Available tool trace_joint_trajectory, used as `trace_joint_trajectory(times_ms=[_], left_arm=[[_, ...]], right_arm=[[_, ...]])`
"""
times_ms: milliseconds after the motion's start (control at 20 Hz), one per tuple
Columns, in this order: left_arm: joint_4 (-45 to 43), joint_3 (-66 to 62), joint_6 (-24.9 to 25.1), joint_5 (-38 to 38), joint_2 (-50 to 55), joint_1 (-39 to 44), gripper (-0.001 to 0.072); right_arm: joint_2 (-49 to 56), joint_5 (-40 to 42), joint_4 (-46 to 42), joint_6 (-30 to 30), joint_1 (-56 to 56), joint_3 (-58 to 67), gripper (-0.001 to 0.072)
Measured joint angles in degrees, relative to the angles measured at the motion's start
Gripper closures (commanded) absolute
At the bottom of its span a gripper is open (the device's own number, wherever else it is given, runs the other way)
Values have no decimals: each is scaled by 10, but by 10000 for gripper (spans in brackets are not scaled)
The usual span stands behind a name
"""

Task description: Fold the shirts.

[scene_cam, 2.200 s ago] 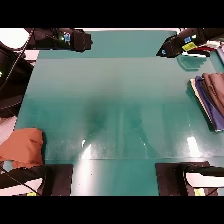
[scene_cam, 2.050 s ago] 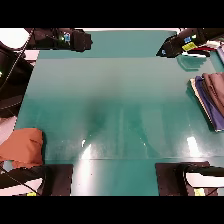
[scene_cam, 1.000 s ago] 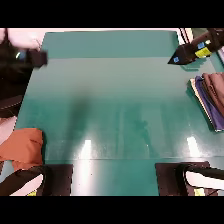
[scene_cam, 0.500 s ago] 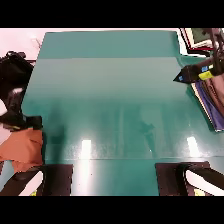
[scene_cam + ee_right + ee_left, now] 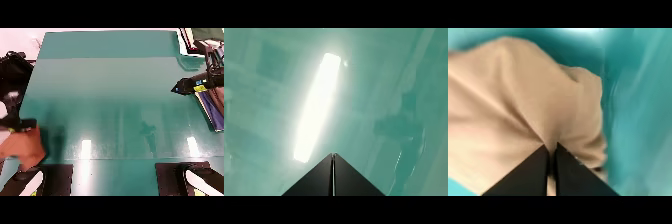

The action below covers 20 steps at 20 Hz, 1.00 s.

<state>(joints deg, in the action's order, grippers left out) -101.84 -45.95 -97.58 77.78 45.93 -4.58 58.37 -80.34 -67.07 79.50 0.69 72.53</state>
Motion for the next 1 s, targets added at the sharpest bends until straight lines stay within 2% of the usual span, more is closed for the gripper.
trace_joint_trajectory(times_ms=[200, 400, 600, 800, 850, 900, 950, 1000], left_arm=[[40, -180, 7, -36, 4, 92, 688], [63, -347, 20, -81, 35, 225, 687], [66, -479, 48, -97, 129, 353, 687], [80, -549, 66, -100, 260, 450, 681], [94, -556, 69, -103, 295, 468, 545], [109, -562, 74, -108, 325, 482, 232], [130, -567, 79, -118, 355, 492, 159], [152, -569, 82, -123, 380, 499, 159]], right_arm=[[-2, 1, 0, 0, 0, 65, 694], [-2, 2, -2, 0, 1, 144, 694], [-2, 3, -5, 0, 1, 202, 694], [-3, 2, -5, 1, 1, 226, 694], [-2, 2, -6, 1, 1, 228, 694], [-3, 1, -5, 2, 1, 230, 694], [-2, 0, -5, 3, 1, 232, 694], [-2, 0, -6, 5, 1, 233, 694]])
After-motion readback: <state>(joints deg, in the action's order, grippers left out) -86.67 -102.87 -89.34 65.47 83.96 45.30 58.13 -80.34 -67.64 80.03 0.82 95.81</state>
